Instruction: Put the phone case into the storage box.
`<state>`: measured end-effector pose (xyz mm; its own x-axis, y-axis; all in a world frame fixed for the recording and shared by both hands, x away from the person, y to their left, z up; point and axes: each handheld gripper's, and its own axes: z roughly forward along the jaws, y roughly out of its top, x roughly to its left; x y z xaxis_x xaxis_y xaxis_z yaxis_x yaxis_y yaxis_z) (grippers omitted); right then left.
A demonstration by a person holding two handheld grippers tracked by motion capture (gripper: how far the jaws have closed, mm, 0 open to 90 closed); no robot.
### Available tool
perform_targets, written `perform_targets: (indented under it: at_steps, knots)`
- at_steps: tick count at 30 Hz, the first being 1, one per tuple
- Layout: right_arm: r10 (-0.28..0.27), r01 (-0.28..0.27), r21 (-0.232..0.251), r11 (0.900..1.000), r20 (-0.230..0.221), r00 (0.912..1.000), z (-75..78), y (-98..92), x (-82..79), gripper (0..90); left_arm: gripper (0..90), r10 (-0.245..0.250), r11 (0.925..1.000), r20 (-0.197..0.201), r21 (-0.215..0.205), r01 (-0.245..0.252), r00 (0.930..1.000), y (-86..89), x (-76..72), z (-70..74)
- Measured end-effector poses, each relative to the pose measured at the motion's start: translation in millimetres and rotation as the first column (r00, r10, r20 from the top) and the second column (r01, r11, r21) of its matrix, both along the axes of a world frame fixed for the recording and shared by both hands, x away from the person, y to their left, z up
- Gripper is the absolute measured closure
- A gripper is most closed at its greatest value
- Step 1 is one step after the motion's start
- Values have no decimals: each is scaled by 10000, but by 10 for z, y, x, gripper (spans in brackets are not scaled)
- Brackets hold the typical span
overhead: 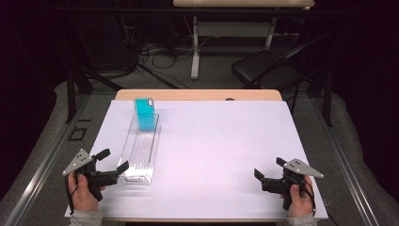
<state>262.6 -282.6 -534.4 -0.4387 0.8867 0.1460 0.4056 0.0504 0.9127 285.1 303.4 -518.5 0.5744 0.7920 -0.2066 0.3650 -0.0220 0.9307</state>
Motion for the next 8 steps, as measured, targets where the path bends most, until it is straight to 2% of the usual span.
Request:
perform_targets:
  at_steps: [8]
  knots:
    - [43, -43, 8, 10000, -24, 10000, 0, 11, -6, 0, 7, 77, 10000, -19, -60, -77, 10000, 17, 5, -3]
